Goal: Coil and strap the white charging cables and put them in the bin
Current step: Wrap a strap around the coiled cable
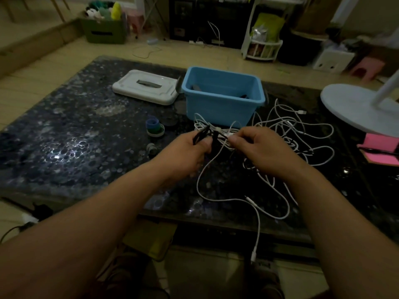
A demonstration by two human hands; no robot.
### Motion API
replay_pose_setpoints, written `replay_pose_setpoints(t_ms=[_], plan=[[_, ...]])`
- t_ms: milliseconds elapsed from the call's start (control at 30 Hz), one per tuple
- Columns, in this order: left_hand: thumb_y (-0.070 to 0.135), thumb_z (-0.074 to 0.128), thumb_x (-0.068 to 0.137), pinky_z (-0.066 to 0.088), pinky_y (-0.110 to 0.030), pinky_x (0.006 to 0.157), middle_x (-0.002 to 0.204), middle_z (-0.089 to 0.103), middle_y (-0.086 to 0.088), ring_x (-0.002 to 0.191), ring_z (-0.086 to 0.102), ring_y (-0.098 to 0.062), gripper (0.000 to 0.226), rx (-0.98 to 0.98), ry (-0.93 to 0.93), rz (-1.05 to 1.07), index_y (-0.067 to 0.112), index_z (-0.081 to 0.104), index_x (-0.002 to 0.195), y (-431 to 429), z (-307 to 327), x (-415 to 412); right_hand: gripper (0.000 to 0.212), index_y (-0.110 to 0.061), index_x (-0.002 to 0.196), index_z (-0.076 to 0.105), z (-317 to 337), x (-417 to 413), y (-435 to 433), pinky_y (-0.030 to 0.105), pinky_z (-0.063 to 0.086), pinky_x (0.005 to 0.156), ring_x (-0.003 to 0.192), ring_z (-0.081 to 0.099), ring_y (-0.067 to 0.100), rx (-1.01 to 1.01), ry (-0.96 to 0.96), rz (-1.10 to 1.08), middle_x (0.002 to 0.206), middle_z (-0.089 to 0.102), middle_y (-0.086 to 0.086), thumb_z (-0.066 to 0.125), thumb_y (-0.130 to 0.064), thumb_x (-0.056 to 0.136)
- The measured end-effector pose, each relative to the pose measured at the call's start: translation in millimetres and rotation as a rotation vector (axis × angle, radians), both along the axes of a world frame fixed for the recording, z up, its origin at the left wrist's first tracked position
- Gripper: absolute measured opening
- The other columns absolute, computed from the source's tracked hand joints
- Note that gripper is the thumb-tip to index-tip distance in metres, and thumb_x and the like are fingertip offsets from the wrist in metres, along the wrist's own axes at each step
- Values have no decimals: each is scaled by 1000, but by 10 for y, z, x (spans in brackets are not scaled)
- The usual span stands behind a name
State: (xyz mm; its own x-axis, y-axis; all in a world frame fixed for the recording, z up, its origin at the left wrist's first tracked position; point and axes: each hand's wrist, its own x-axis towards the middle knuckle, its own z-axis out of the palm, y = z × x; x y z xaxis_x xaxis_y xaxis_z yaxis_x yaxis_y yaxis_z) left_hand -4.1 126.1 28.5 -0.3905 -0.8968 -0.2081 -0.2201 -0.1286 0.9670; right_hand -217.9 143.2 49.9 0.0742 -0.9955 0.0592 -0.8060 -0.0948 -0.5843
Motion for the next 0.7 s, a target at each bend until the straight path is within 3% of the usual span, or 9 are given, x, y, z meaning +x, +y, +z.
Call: replay_pose_setpoints(t_ms=[67, 167, 267, 367, 467, 533, 600, 700], plan=[[33, 47, 112, 26, -23, 40, 57, 34, 2, 46, 29, -13, 27, 80, 72, 91, 17, 51, 90, -16, 18, -9, 27, -23, 89, 72, 12, -1, 15, 30, 44, 65, 73, 63, 6, 7, -37, -28, 80, 69, -8, 62, -42, 104], [39, 51, 109, 18, -23, 43, 57, 29, 3, 45, 24, -12, 34, 166, 216, 190, 24, 42, 80, -2, 36, -59, 18, -25, 93, 71, 17, 157, 41, 27, 45, 67, 71, 63, 1, 0, -172, -53, 82, 72, -8, 60, -33, 105], [47, 58, 104, 28, -26, 46, 57, 40, 6, 47, 36, -10, 37, 137, 269, 207, 25, 58, 74, 56, 37, -122, 8, -26, 98, 66, -43, 387, 82, 28, 50, 68, 71, 66, 3, -18, -274, -80, 82, 74, -6, 63, -29, 104], [47, 58, 104, 40, -24, 50, 57, 58, 11, 48, 51, -5, 35, 123, 292, 183, 24, 71, 81, 103, 38, -158, 10, -21, 92, 63, -91, 567, 144, 24, 51, 65, 73, 69, 7, -72, -350, -77, 82, 73, -5, 67, -23, 102], [48, 61, 102, 54, -34, 69, 81, 75, -2, 74, 69, -18, 33, 195, 287, 243, 20, 78, 101, 55, -15, -165, 14, -19, 88, 62, -136, 680, 167, 24, 54, 65, 74, 70, 9, -80, -383, -30, 82, 72, -5, 69, -17, 99], [44, 59, 103, 58, -37, 78, 99, 80, -8, 92, 77, -24, 36, 244, 305, 297, 13, 74, 117, 44, -48, -175, 13, -21, 88, 62, -176, 716, 159, 37, 60, 72, 78, 70, 11, -68, -344, -22, 84, 71, -6, 70, -20, 98], [38, 56, 106, 58, -34, 73, 96, 80, -8, 86, 78, -19, 34, 245, 299, 358, 8, 70, 115, 51, -30, -185, 13, -25, 88, 62, -201, 727, 165, 45, 59, 75, 79, 68, 10, -62, -278, -18, 84, 70, -8, 71, -25, 98], [32, 50, 110, 57, -34, 64, 76, 70, -8, 66, 70, -19, 32, 306, 435, 474, 11, 60, 88, -10, 53, -120, 17, -27, 88, 60, -224, 696, 207, 42, 57, 76, 81, 66, 8, -44, -177, 3, 87, 70, -10, 70, -34, 99]])
